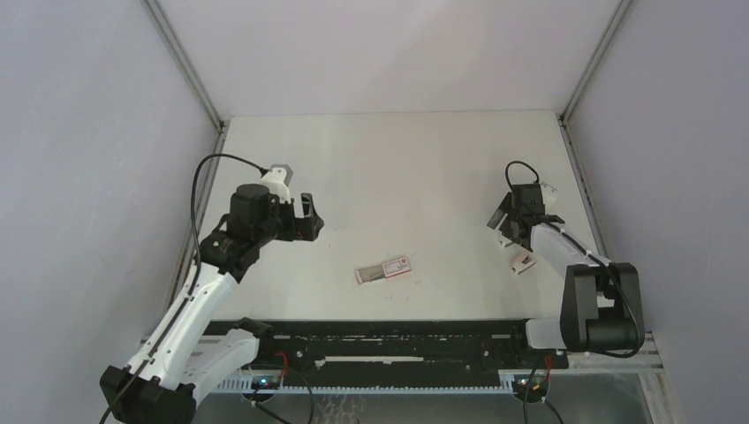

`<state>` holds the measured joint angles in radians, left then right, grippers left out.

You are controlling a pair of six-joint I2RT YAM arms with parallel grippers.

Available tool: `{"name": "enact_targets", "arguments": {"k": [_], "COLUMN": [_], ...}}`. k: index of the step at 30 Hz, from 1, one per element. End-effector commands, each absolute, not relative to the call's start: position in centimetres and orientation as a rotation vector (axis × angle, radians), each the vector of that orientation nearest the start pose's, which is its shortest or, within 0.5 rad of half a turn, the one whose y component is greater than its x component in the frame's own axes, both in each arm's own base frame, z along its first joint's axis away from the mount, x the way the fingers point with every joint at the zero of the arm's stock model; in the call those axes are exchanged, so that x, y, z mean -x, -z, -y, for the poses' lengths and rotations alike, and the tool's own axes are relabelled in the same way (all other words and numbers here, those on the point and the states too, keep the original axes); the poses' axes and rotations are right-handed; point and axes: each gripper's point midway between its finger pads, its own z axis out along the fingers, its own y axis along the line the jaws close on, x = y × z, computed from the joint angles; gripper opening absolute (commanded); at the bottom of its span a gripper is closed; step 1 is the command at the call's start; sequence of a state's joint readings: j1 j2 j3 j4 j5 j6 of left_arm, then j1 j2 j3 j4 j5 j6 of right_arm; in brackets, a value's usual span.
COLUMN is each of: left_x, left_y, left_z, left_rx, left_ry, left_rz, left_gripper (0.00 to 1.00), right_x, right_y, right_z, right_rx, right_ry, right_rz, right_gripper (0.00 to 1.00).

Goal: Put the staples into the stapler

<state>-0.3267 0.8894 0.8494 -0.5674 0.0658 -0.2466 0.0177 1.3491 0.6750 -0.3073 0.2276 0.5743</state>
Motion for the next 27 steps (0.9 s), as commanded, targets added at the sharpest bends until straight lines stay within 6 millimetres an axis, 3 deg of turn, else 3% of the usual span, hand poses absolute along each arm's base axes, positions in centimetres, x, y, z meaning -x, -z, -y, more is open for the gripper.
{"name": "enact_targets", "arguments": {"k": [1, 9, 14, 19, 23, 27], "left_x": [-26.3, -26.1, -25.9, -25.4, -25.1, -24.9], "left_y": [-21.6, -21.9, -21.9, -22.3, -22.2, -22.3], "left_z": [11.6, 11.4, 12.0, 13.8, 15.4, 19.1], "left_rx": [-0.144, -0.128, -0.118, -0.060, -0.018, -0.020], "left_ry": [0.438, 0.439, 0.481, 0.631, 0.696, 0.806], "left_rz": [-2.131, -2.119, -2.119, -2.082, -2.027, -1.961], "left_gripper": [0.98, 0.98, 0.97, 0.94, 0.94, 0.94], "right_x": [-31.5, -32.5, -32.5, -32.7, -32.8, -32.0], "right_y": [-4.2, -2.8, -2.8, -4.4, -6.5, -8.8], "right_z": [1.1, 0.0, -0.5, -1.4, -3.4, -6.8], "right_rx": [-0.809, -0.786, -0.753, -0.631, -0.501, -0.404], "right_ry": [0.015, -0.050, -0.063, -0.084, -0.118, -0.190], "right_rz": [-2.380, -2.445, -2.459, -2.435, -2.395, -2.357], "right_gripper": [0.78, 0.57, 0.39, 0.17, 0.00, 0.00]}}
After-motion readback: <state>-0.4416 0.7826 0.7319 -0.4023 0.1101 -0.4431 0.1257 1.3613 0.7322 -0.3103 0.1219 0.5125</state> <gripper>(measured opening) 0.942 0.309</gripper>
